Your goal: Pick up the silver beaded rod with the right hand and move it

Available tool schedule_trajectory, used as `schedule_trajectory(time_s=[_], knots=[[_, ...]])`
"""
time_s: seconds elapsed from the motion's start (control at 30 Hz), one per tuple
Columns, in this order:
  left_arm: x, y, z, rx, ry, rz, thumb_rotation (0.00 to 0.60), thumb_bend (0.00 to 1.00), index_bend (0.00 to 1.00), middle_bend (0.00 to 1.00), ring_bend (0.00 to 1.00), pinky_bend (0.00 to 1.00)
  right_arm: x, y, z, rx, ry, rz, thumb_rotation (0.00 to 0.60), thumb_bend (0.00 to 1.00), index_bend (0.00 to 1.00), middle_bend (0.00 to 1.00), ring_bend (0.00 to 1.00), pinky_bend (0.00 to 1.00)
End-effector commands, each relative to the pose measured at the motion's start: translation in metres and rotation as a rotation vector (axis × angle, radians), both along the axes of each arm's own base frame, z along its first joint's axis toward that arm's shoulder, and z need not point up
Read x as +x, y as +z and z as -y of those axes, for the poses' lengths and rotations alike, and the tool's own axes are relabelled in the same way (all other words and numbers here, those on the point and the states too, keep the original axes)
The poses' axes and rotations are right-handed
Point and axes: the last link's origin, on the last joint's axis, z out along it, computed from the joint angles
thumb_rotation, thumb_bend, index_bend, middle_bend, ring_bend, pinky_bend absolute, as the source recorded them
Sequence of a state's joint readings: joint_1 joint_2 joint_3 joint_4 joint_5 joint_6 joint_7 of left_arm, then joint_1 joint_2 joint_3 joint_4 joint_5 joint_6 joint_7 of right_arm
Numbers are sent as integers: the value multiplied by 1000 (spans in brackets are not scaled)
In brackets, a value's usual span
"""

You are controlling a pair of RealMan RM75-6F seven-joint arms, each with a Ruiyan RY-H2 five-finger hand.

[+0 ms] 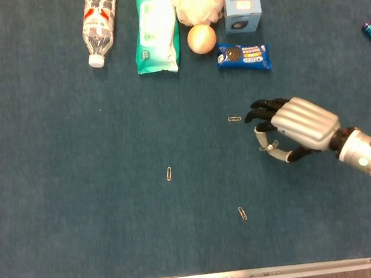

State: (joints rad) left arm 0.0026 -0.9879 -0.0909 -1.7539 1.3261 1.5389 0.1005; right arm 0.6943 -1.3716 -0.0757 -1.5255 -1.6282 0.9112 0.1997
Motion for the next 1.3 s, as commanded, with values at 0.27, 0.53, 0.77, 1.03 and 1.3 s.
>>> schedule_trajectory(time_s=[0.27, 0.53, 0.77, 1.03, 1.3], knots=[[-1, -3, -2, -11, 7, -9, 600, 421, 350, 348, 249, 411, -16, 26, -9, -67, -9, -7, 600, 352, 575, 249, 118, 243], [-1, -8, -5, -31, 7, -17, 600, 421, 350, 348, 250, 411, -45, 51, -19, -157, -59, -38, 600, 352, 575, 249, 118, 243], [-1, -13, -9, -50, 8, -22, 600, 420, 350, 348, 250, 411, -73, 62, -27, -211, -124, -72, 600, 351, 575, 249, 118, 243], [-1, -15, -10, -57, 8, -24, 600, 421, 350, 348, 250, 411, -101, 61, -28, -224, -200, -114, 600, 352, 575, 249, 118, 243], [-1, -14, -10, -56, 9, -22, 600, 421, 350, 348, 250, 411, -108, 53, -26, -237, -210, -158, 600, 352, 542, 249, 116, 243]])
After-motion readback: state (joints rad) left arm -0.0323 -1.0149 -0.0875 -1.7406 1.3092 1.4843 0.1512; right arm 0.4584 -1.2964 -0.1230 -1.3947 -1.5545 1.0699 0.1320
